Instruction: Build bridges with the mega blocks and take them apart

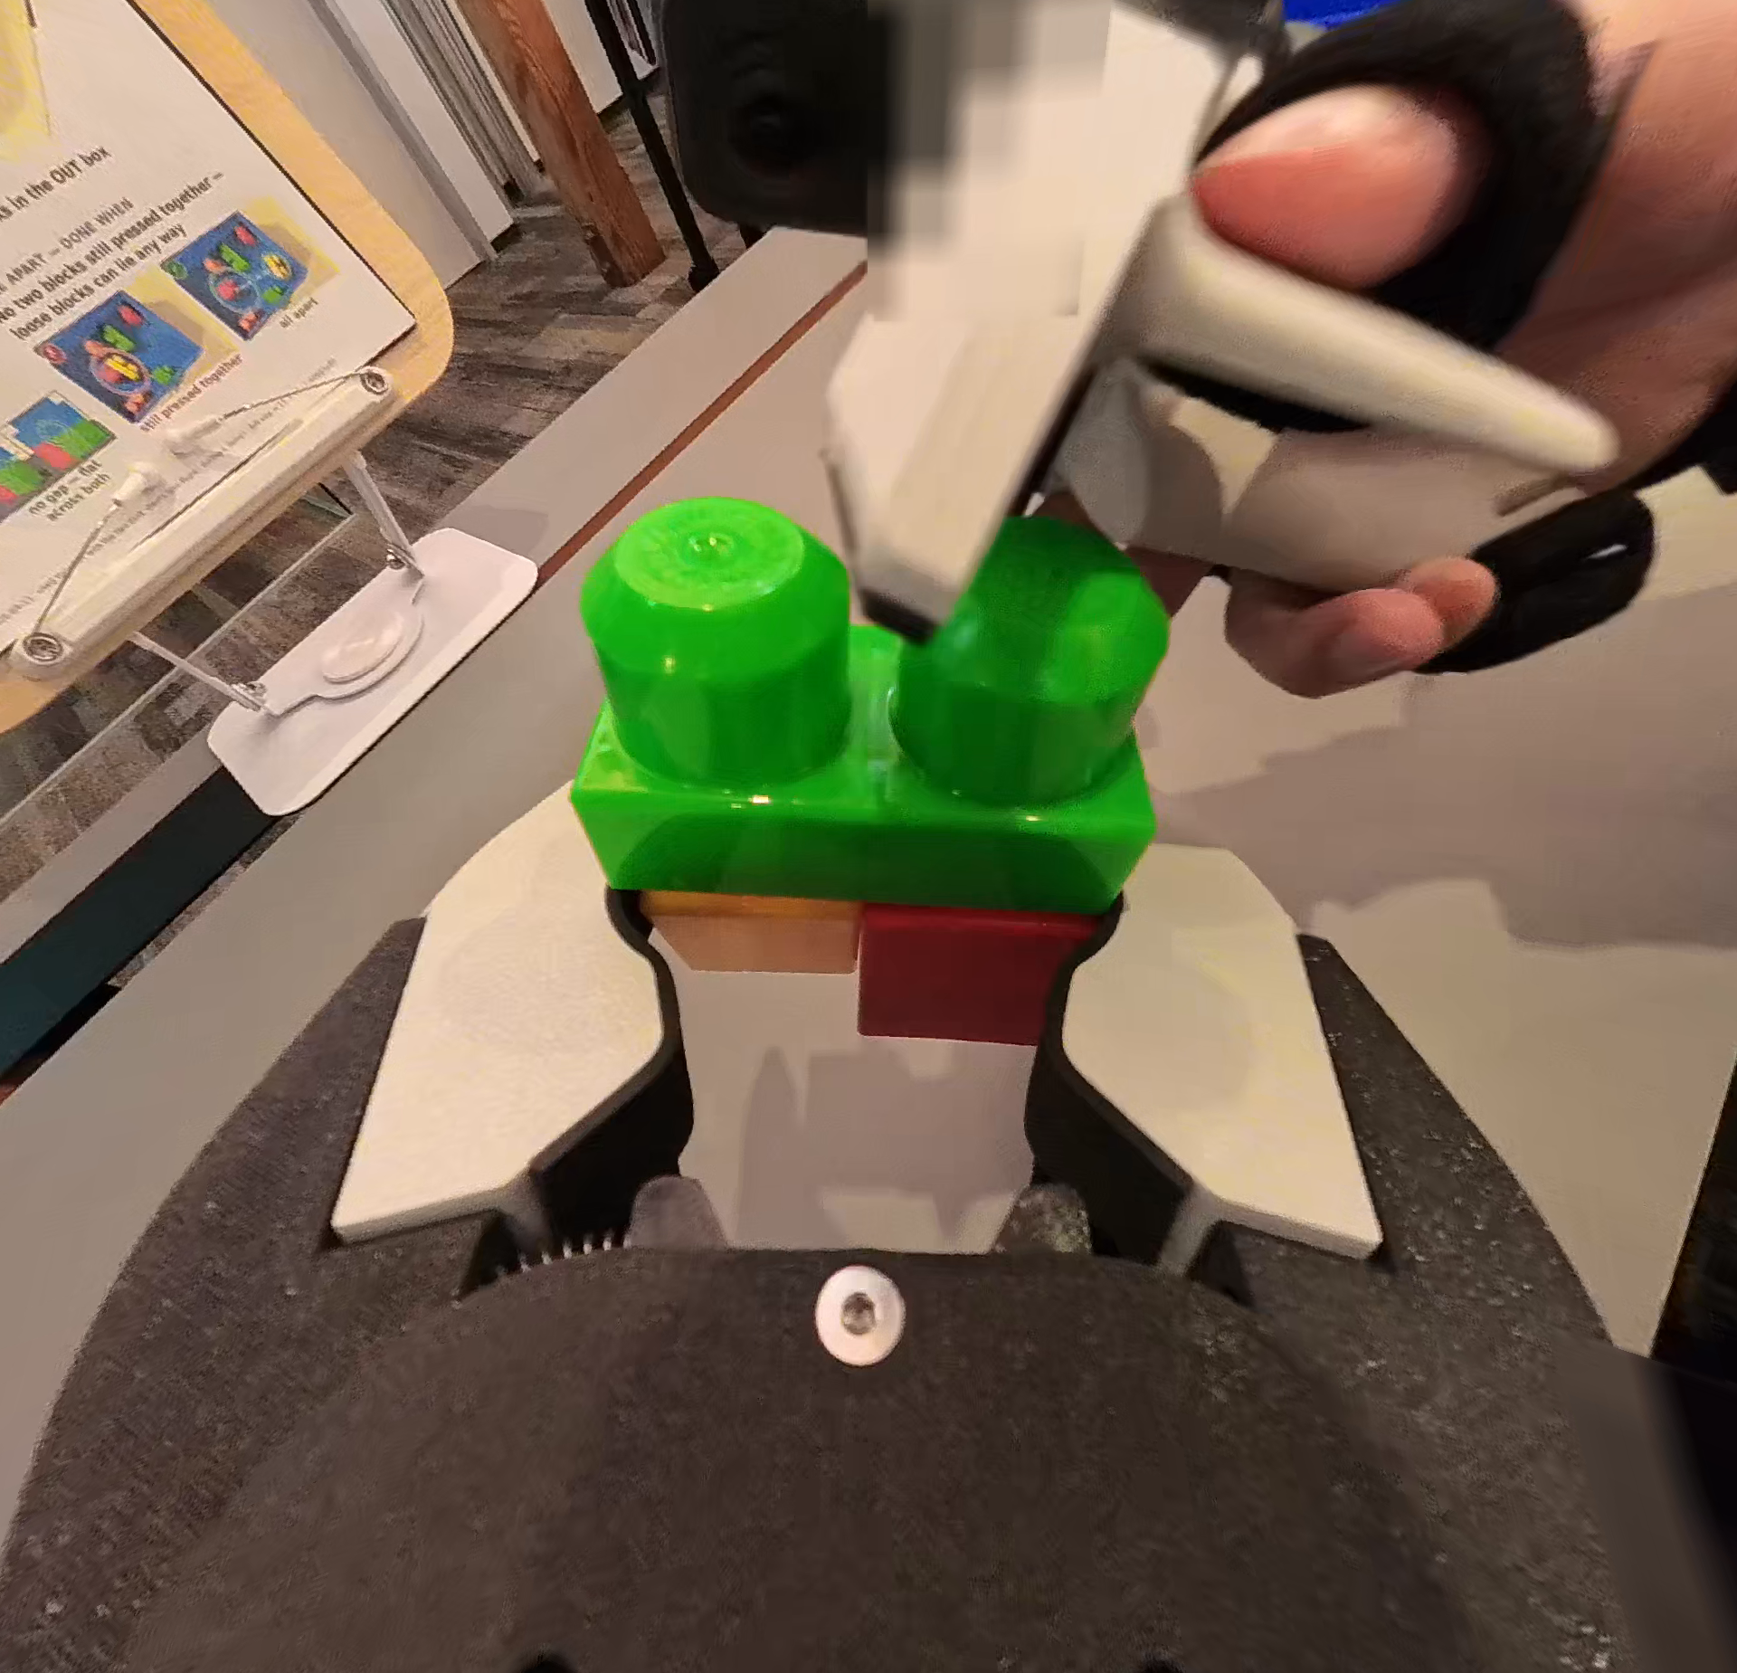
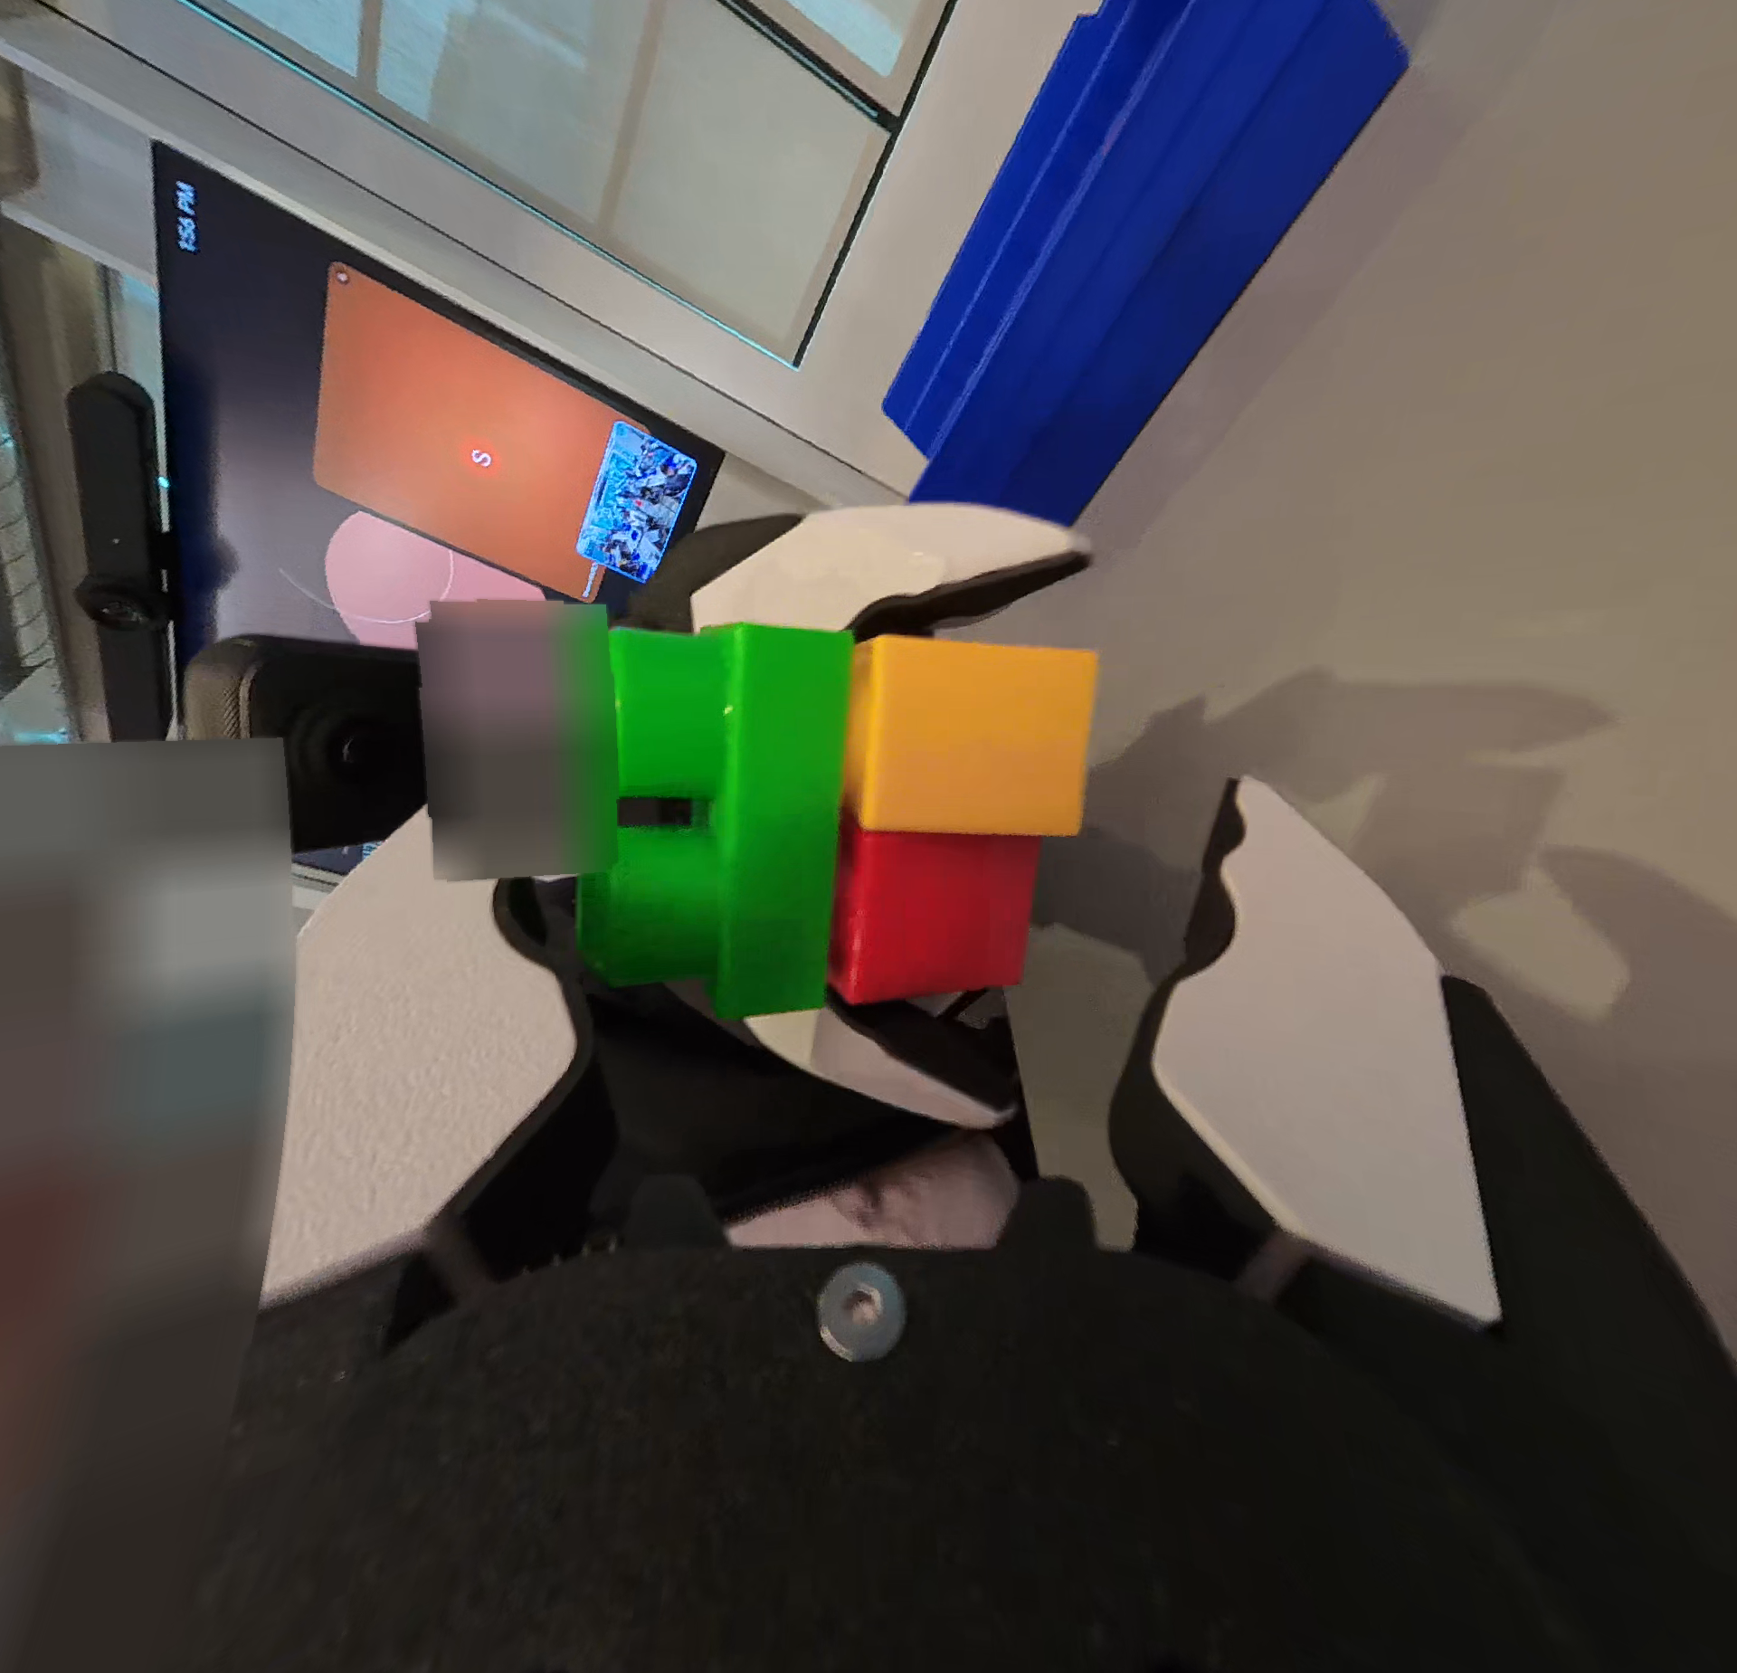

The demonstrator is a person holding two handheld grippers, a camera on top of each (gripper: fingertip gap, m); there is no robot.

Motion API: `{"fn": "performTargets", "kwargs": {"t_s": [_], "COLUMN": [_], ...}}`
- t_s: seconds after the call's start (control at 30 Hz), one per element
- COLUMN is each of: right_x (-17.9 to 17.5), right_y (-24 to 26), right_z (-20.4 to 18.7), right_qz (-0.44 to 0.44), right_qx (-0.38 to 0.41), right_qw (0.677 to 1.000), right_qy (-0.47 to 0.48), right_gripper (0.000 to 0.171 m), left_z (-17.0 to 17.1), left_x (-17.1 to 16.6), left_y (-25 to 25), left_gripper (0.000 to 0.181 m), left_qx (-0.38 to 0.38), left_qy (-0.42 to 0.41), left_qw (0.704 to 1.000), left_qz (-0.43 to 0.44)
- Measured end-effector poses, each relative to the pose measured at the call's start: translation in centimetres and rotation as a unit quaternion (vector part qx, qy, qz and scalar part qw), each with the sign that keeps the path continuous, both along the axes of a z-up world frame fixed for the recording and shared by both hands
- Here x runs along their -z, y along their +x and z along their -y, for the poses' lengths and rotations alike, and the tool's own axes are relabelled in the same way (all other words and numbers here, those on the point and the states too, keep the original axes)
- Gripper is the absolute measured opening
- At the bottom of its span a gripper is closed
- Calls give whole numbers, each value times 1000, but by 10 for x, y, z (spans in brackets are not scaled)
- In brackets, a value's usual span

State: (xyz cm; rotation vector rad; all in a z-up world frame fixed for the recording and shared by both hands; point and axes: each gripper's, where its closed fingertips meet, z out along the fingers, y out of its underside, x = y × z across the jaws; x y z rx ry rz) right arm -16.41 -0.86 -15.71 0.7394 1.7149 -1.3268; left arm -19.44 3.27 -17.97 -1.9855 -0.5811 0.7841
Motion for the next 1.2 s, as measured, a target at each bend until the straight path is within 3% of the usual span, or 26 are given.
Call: {"fn": "performTargets", "kwargs": {"t_s": [0.23, 0.37, 0.87, 1.1, 1.2], "right_x": [-3, -11, -9, -16, -18], "right_y": [1, 9, 8, 8, 11], "right_z": [9, 12, 8, 6, 4], "right_qz": [21, 46, 43, 85, 93], "right_qx": [-37, -71, -79, -81, -90], "right_qw": [999, 996, 995, 990, 988], "right_qy": [-1, -19, -32, -72, -78], "right_gripper": [137, 119, 112, 115, 128], "left_z": [-11, -13, -14, -16, -18], "left_x": [-7, -4, 0, -5, -1], "left_y": [10, 11, 10, 10, 12], "left_gripper": [89, 90, 89, 89, 89], "left_qx": [35, 41, 44, 58, 60], "left_qy": [31, 17, 6, 16, -7], "left_qw": [999, 999, 999, 998, 998], "left_qz": [21, 27, 17, 25, 20]}}
